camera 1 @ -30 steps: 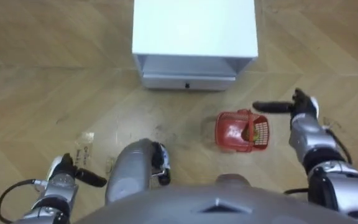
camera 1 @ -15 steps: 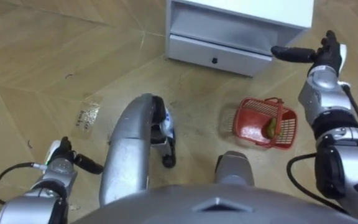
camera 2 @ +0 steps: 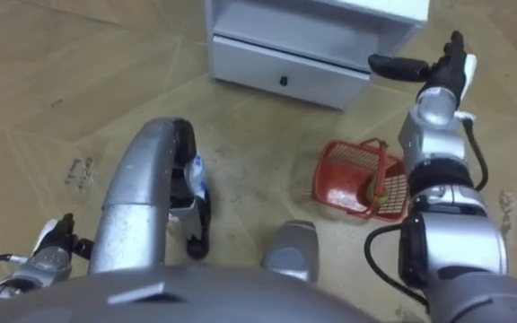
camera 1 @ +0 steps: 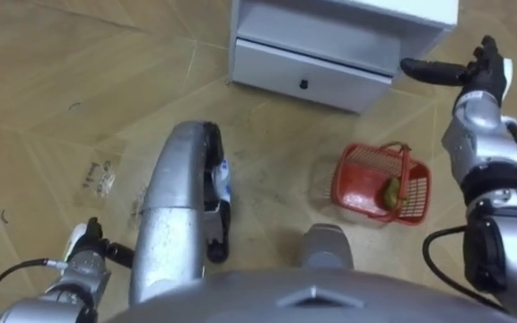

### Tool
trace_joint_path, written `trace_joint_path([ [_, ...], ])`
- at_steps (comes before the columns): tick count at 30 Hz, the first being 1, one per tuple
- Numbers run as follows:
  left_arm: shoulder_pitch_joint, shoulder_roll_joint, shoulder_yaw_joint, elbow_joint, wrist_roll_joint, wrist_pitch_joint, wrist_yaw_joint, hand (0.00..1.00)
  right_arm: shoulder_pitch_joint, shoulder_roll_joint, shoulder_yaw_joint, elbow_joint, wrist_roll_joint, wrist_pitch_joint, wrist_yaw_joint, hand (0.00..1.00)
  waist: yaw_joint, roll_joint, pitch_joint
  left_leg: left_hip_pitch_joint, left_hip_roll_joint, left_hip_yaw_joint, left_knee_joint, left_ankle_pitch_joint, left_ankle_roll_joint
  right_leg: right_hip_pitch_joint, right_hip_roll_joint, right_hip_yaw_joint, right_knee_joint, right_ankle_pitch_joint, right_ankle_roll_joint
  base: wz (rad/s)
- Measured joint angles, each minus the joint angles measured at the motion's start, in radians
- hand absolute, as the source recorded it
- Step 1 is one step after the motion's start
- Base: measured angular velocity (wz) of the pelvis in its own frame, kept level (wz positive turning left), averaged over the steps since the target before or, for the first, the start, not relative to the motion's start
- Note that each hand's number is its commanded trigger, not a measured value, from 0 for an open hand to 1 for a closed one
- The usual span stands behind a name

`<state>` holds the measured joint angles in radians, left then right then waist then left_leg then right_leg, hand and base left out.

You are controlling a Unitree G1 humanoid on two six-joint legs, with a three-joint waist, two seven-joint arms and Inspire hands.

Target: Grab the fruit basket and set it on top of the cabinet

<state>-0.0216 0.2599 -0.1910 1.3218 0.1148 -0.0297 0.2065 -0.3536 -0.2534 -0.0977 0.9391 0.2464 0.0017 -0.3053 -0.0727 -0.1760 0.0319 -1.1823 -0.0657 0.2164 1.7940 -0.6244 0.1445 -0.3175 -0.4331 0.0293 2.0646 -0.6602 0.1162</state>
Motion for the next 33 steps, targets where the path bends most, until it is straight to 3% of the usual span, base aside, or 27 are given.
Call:
trace_joint_path([
  [6, 0.026, -0.010, -0.049, -0.002, 0.007, -0.001, -0.018, 0.00, 0.002, -0.009, 0.021, 0.051, -0.016, 0.000, 0.003, 0.00, -0.007, 0.007, 0.0035, -0.039, 0.000, 0.002, 0.012, 0.017, -0.053, -0.037, 0.010, 0.043, 0.059, -0.044, -0.025, -0.02],
  [8, 0.054, -0.010, -0.053, -0.008, -0.005, -0.002, -0.026, 0.00, 0.002, -0.019, 0.045, 0.055, -0.013, -0.001, 0.004, 0.00, -0.007, 0.013, 0.0021, -0.062, -0.001, -0.013, 0.049, 0.026, -0.069, -0.033, 0.030, 0.064, 0.091, -0.067, -0.037, -0.21],
  [9, 0.061, -0.021, -0.059, -0.007, -0.006, 0.001, -0.028, 0.00, -0.001, -0.033, 0.060, 0.054, -0.014, -0.003, 0.006, 0.00, -0.005, 0.035, 0.0064, -0.090, 0.005, -0.042, 0.093, 0.038, -0.090, -0.034, 0.059, 0.073, 0.121, -0.073, -0.044, -0.33],
  [10, 0.066, -0.039, -0.066, -0.006, -0.009, -0.007, -0.040, 0.00, -0.004, -0.044, 0.070, 0.054, -0.012, -0.004, 0.005, 0.00, -0.002, 0.057, 0.0153, -0.113, -0.012, -0.065, 0.099, 0.053, -0.116, -0.046, 0.083, 0.080, 0.123, -0.077, -0.042, -0.27],
  [15, 0.050, -0.042, -0.080, -0.006, -0.025, -0.027, -0.052, 0.00, 0.005, -0.039, 0.078, 0.055, -0.012, -0.004, -0.001, 0.00, -0.012, 0.060, 0.0113, -0.139, -0.032, -0.089, 0.072, 0.067, -0.143, -0.099, 0.087, 0.101, 0.134, -0.078, -0.040, -0.03],
  [20, 0.049, -0.042, -0.089, -0.007, -0.027, -0.040, -0.076, 0.00, 0.004, -0.039, 0.104, 0.055, -0.011, -0.005, 0.004, 0.00, -0.010, 0.051, 0.0107, -0.142, -0.037, -0.110, 0.079, 0.070, -0.149, -0.099, 0.102, 0.103, 0.133, -0.078, -0.039, -0.03],
  [24, 0.048, -0.042, -0.089, -0.007, -0.025, -0.043, -0.085, 0.00, 0.004, -0.045, 0.104, 0.056, -0.011, -0.005, 0.034, 0.00, -0.010, 0.053, 0.0101, -0.151, -0.053, -0.111, 0.070, 0.070, -0.149, -0.117, 0.090, 0.104, 0.141, -0.079, -0.038, 0.05],
  [33, 0.048, -0.051, -0.109, -0.007, -0.027, -0.042, -0.090, 0.00, 0.003, -0.046, 0.106, 0.089, -0.012, -0.004, 0.082, 0.00, -0.002, 0.088, 0.0104, -0.160, -0.054, -0.094, 0.047, 0.070, -0.150, -0.139, 0.075, 0.106, 0.160, -0.081, -0.035, 0.05],
])
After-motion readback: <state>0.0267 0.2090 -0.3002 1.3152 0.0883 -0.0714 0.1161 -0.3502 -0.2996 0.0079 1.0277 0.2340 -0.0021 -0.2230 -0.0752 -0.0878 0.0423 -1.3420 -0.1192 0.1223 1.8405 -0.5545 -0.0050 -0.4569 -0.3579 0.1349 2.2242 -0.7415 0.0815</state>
